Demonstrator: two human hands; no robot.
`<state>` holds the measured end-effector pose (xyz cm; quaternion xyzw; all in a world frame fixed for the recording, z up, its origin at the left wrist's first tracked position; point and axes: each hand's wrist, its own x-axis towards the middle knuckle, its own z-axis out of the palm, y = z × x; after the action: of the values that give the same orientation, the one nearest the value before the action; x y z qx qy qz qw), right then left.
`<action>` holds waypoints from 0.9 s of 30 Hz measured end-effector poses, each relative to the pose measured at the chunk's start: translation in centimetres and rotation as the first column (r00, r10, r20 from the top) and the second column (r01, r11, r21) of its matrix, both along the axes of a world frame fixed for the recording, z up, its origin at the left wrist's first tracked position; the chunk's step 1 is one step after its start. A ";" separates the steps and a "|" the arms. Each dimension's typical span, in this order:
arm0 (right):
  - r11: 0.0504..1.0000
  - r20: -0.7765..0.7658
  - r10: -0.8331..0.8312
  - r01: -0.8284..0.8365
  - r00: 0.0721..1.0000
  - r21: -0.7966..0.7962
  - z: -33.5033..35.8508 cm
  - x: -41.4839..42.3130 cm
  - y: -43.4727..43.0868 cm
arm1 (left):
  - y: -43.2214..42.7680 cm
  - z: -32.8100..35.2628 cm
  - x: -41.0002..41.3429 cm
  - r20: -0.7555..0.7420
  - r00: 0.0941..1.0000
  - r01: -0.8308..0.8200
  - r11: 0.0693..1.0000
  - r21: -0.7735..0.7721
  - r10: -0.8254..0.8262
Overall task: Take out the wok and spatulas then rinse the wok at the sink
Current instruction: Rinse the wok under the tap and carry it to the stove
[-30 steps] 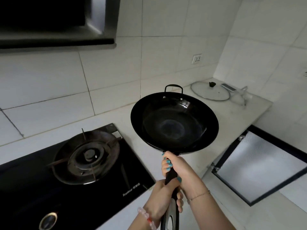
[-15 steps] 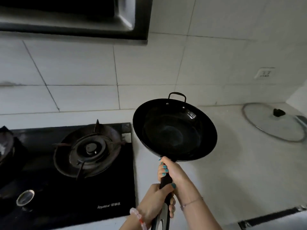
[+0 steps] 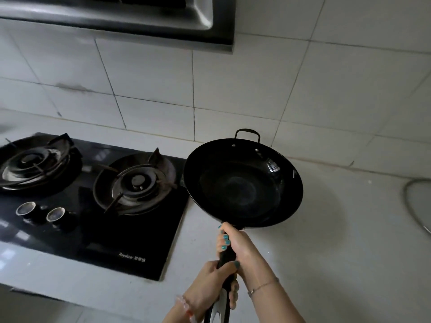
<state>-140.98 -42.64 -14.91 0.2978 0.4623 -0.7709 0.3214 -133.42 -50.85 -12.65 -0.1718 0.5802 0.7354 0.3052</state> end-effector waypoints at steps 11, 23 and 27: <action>0.999 0.000 0.043 -0.043 0.999 0.002 -1.9 0.5 1.4 | 1.3 -1.5 0.9 0.009 1.000 -0.010 1.000 -0.011 0.011; 0.999 0.018 -0.014 0.013 1.000 0.053 -4.4 1.4 0.6 | 0.3 -3.5 2.3 0.059 0.998 0.011 1.000 -0.011 -0.010; 0.999 0.012 -0.032 0.032 0.999 0.034 -4.2 1.8 0.3 | -0.5 -3.9 2.6 0.030 0.999 0.033 0.998 -0.046 -0.032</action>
<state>-139.21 -42.33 -19.13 0.3153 0.4682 -0.7663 0.3069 -130.78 -51.32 -16.59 -0.1803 0.5952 0.7140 0.3216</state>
